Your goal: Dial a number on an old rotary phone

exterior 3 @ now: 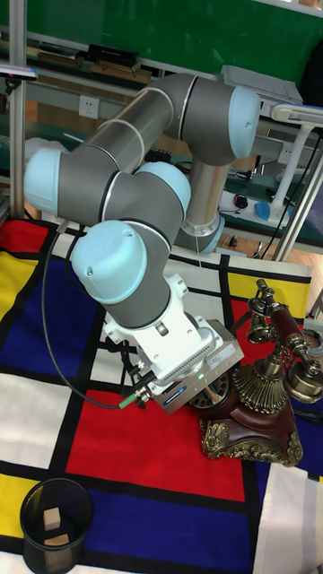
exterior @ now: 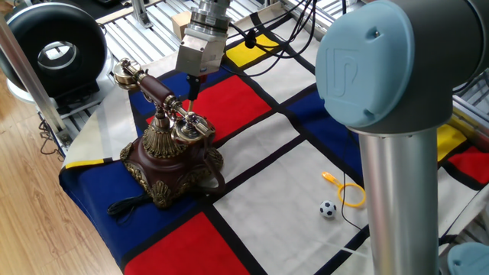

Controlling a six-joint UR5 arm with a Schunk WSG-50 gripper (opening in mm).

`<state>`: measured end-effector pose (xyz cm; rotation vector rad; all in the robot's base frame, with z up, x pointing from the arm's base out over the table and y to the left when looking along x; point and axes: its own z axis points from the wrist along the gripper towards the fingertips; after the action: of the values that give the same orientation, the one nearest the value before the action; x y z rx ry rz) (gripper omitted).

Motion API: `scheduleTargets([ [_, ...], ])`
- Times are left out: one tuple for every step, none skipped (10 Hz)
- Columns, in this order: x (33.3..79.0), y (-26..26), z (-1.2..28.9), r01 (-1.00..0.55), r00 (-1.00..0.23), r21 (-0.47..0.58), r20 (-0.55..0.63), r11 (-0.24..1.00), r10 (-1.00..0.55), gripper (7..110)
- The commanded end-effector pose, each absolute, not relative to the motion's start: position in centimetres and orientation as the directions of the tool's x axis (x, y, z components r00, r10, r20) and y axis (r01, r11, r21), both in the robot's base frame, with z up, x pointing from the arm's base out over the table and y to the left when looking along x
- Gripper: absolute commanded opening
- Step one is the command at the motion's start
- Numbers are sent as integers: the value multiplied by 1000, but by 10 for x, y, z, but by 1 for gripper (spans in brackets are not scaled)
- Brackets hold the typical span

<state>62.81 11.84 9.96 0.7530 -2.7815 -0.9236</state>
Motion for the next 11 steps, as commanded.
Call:
scheduleTargets([
  [629, 114, 102, -422, -870, 591, -51, 687, -490, 7],
  [630, 117, 100, -419, -874, 589, -54, 691, -483, 7],
  [631, 118, 99, -418, -875, 588, -54, 692, -481, 7],
  [631, 118, 99, -418, -875, 588, -54, 692, -481, 7],
  [631, 118, 99, -418, -875, 588, -54, 692, -481, 7],
  [631, 119, 99, -418, -875, 588, -54, 692, -481, 7],
  [631, 118, 98, -418, -875, 587, -55, 694, -481, 7],
  [631, 117, 99, -418, -875, 587, -55, 694, -481, 7],
  [632, 116, 98, -418, -875, 586, -54, 695, -481, 7],
  [631, 116, 98, -418, -875, 586, -54, 695, -481, 7],
  [632, 116, 98, -418, -876, 585, -55, 695, -480, 7],
])
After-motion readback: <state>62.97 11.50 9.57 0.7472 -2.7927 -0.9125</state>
